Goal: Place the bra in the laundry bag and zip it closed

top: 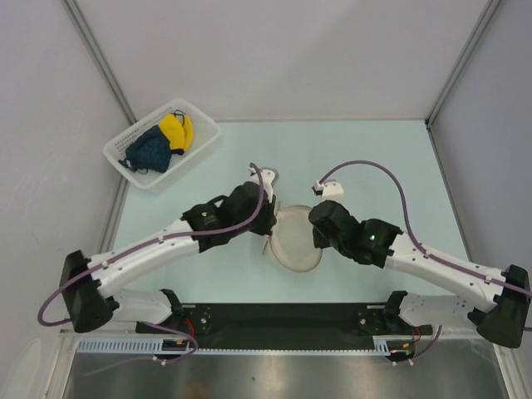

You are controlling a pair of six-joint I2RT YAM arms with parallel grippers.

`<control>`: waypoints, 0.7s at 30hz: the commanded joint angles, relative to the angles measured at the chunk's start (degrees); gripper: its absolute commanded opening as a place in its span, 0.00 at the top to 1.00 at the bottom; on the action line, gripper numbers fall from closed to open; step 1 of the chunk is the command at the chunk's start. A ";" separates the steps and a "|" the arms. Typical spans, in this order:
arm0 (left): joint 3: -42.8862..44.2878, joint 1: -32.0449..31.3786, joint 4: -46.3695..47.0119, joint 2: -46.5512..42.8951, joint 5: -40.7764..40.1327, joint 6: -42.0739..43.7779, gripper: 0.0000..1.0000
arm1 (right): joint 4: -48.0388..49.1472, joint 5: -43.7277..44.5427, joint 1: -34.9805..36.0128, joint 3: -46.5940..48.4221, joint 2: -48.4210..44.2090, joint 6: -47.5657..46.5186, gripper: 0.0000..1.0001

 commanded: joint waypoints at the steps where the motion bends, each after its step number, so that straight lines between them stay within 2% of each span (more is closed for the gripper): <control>1: 6.36 -0.52 -4.79 -4.69 -1.02 3.65 1.00 | -13.75 17.44 3.19 5.53 2.73 5.18 1.00; 2: 8.20 -0.44 -4.71 -3.73 -0.76 4.53 1.00 | -14.28 19.73 2.92 5.71 5.35 6.23 1.00; 4: 9.70 0.96 -3.57 -1.63 0.03 6.28 1.00 | -12.28 18.97 -0.49 5.19 7.57 6.16 1.00; 8: 16.89 7.29 -4.62 9.70 10.38 13.83 1.00 | -0.51 6.43 -7.09 0.01 8.02 1.15 1.00; 12: 20.95 11.95 -6.29 20.24 10.40 17.71 1.00 | 2.58 3.14 -9.38 -1.23 7.93 0.97 0.99; 16: 25.16 13.01 -7.08 24.92 10.94 20.00 1.00 | 3.90 -0.81 -11.22 -1.93 8.45 3.07 0.89; 17: 25.87 13.10 -7.26 25.36 10.94 20.00 1.00 | 4.34 -1.16 -11.49 -2.19 8.72 3.52 0.83; 20: 27.29 15.02 -7.87 24.32 12.78 19.04 0.60 | 3.73 -1.35 -12.02 -1.67 10.39 3.52 0.71; 21: 27.20 17.56 -7.61 23.10 13.39 18.52 0.41 | 2.16 -0.91 -12.19 -1.15 10.74 3.35 0.64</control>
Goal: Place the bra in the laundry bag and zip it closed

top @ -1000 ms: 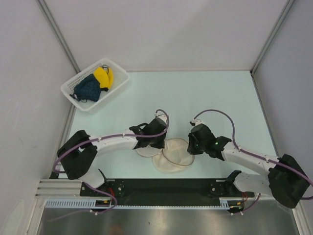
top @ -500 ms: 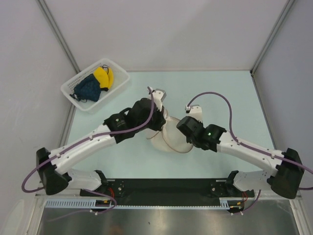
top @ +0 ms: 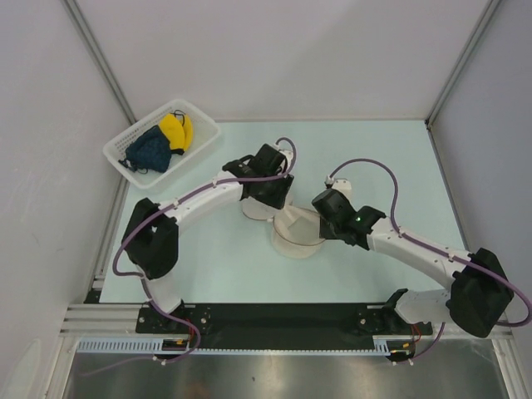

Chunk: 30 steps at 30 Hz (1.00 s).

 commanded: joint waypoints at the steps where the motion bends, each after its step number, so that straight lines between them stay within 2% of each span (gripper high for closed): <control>1: 4.80 5.18 0.70 -6.74 4.86 0.35 0.36 | -0.95 -0.51 -1.16 1.93 2.13 0.18 0.57; 2: 4.80 6.94 0.78 -8.24 6.10 0.17 0.31 | -1.48 -0.68 -1.68 2.47 2.13 -1.22 0.46; 3: 4.80 10.61 1.48 -9.56 6.81 -0.01 0.21 | -2.62 -0.60 -2.21 3.17 2.13 -1.84 0.43; 4: 5.58 12.65 1.31 -10.53 7.51 -0.27 0.20 | -3.24 -0.86 -2.56 3.70 1.87 -2.37 0.38; 5: 6.20 14.58 1.05 -11.85 7.61 -0.53 0.18 | -3.68 -0.43 -2.74 5.27 1.61 -3.94 0.25; 7: 8.04 20.82 0.96 -12.83 7.43 -1.84 0.18 | -5.35 0.71 -3.18 6.86 0.99 -5.36 0.16; 8: 8.57 22.84 1.31 -12.83 5.52 -2.38 0.18 | -5.70 0.81 -3.36 8.78 0.29 -6.32 0.06; 10: 10.49 28.30 2.63 -11.78 2.44 -4.04 0.18 | -6.67 1.07 -4.15 10.99 -0.33 -7.91 0.00; 13: 14.62 33.84 4.65 -6.87 -4.33 -5.54 0.19 | -7.55 3.17 -4.32 14.77 -0.86 -8.88 0.00; 14: 16.03 35.94 5.52 -2.68 -6.43 -5.63 0.20 | -7.64 3.36 -4.32 15.74 -1.03 -9.14 0.00; 17: 25.25 38.76 6.58 4.46 -7.59 -5.55 0.23 | -7.38 3.18 -4.50 16.01 -1.47 -10.28 0.00; 21: 40.16 39.83 7.73 19.20 -7.16 -3.97 0.25 | -5.97 0.38 -4.76 13.47 -2.70 -11.78 0.00; 24: 47.83 39.83 7.64 25.74 -11.88 -4.75 0.25 | -5.09 -0.68 -5.38 12.06 -4.01 -11.60 0.00; 25: 48.99 39.83 7.90 29.24 -13.30 -5.19 0.24 | -4.31 -1.03 -5.55 11.10 -4.37 -11.52 0.00; 30: 49.71 40.00 11.86 34.89 -16.56 -5.28 0.25 | -2.54 -3.58 -6.96 9.07 -6.13 -11.34 0.00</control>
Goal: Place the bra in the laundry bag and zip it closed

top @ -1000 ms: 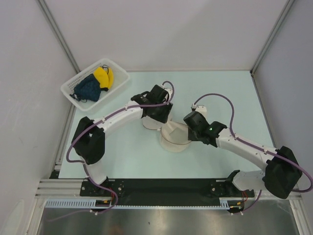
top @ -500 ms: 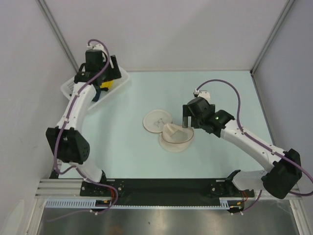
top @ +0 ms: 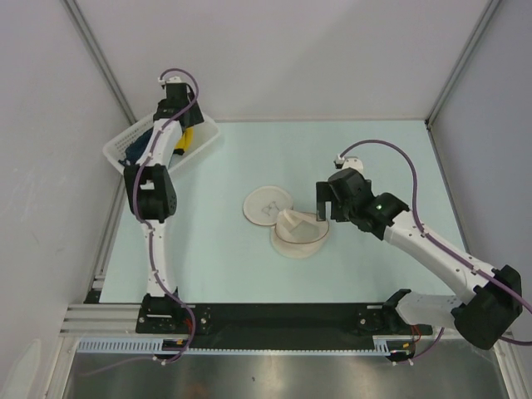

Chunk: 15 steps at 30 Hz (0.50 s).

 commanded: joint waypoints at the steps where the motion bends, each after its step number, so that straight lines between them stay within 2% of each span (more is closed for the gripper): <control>1: 3.39 0.16 3.53 2.80 -4.85 -0.65 0.26 | 2.72 -2.10 -1.08 -0.59 -2.50 -0.83 0.00; 9: 3.30 1.12 4.59 8.08 -1.15 0.49 0.23 | 4.22 -4.29 -1.52 -1.03 -2.94 -0.21 0.00; 13: 3.22 1.30 6.25 9.14 -2.47 1.37 0.27 | 4.66 -5.35 -1.43 -1.74 -3.55 0.40 0.01; 15: 4.09 1.30 7.13 10.10 -2.56 3.13 0.32 | 4.40 -5.44 -1.43 -1.82 -3.73 0.49 0.01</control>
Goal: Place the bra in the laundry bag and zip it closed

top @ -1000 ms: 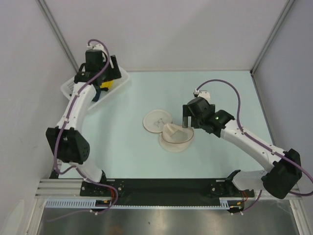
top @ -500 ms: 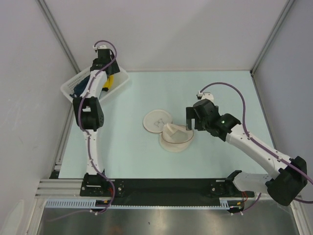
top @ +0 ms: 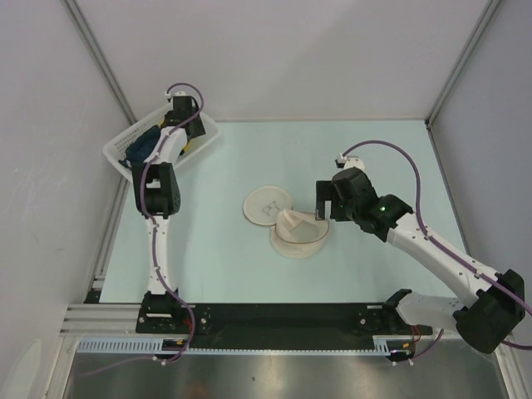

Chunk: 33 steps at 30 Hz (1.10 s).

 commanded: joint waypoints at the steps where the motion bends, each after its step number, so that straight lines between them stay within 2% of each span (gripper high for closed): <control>1: 4.38 0.62 4.14 1.82 -0.68 3.26 0.42 | 1.21 -1.00 -0.17 -0.27 -2.03 0.38 0.01; 6: 6.75 2.64 4.85 2.01 2.20 6.34 0.73 | 0.06 -0.91 -0.25 -0.18 -3.69 0.91 0.01; 7: 6.93 2.73 3.98 0.79 3.00 6.69 0.89 | -0.11 -0.91 -0.17 -0.10 -4.05 1.17 0.01; 10: 5.18 2.38 3.71 -5.43 4.94 6.34 0.99 | -0.55 -1.18 -0.17 0.16 -5.37 1.70 0.01; 17: 1.23 1.33 -4.46 -23.27 0.03 8.10 1.00 | -0.91 -3.55 0.45 1.75 -6.42 3.19 0.01; 19: -1.58 -1.22 -7.97 -27.33 -1.38 8.88 1.00 | -1.34 -3.82 0.71 2.45 -6.07 3.28 0.01; 22: -9.22 -3.50 -10.00 -38.04 -3.04 9.76 1.00 | -2.40 -3.11 2.29 3.77 -5.90 3.46 0.01; 28: -34.41 -11.75 -12.11 -61.95 -9.47 9.95 1.00 | -3.37 -3.99 6.77 5.35 -5.81 5.56 0.01; 30: -39.45 -13.52 -13.16 -70.72 -11.04 9.60 1.00 | -3.28 -3.90 8.26 5.53 -6.16 6.27 0.01; 33: -49.90 -17.47 -16.05 -78.74 -12.01 7.15 1.00 | -3.10 -3.82 11.08 5.35 -6.25 7.41 0.01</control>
